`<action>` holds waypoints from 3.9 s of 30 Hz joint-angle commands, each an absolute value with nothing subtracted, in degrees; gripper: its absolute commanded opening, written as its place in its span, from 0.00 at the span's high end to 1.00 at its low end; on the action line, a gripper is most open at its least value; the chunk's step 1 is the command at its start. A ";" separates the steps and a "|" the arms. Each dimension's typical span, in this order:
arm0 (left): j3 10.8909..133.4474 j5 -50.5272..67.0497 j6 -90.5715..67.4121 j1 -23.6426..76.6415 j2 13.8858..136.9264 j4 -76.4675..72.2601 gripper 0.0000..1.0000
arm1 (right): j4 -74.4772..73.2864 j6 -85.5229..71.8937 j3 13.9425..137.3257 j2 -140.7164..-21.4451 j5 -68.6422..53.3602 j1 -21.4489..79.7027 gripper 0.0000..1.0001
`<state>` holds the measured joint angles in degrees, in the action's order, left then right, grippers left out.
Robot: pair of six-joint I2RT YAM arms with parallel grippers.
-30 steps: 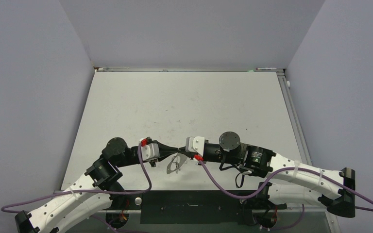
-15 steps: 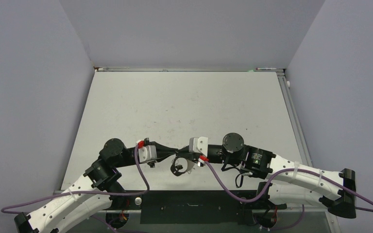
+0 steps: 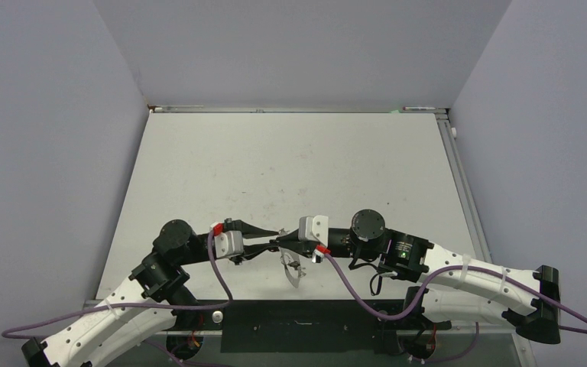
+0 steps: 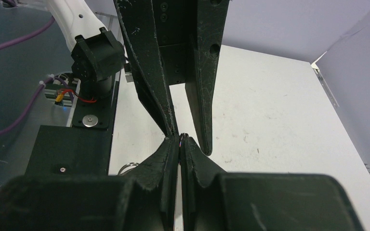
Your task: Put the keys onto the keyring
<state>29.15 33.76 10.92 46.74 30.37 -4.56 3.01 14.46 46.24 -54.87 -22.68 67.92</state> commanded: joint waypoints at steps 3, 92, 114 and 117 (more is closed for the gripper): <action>29.62 35.68 10.46 46.75 29.86 -10.28 0.84 | 7.43 13.58 46.48 -55.70 -26.18 68.42 0.95; 32.54 26.76 11.95 46.73 33.96 -4.21 1.00 | -15.27 20.38 57.47 -63.36 -9.81 69.50 0.95; 29.52 34.15 10.22 46.67 29.70 -10.44 0.93 | -3.07 18.37 51.88 -57.17 -21.39 69.45 0.95; 29.78 33.98 10.35 46.67 30.10 -9.97 0.93 | -2.18 18.28 51.69 -56.68 -21.61 69.52 0.95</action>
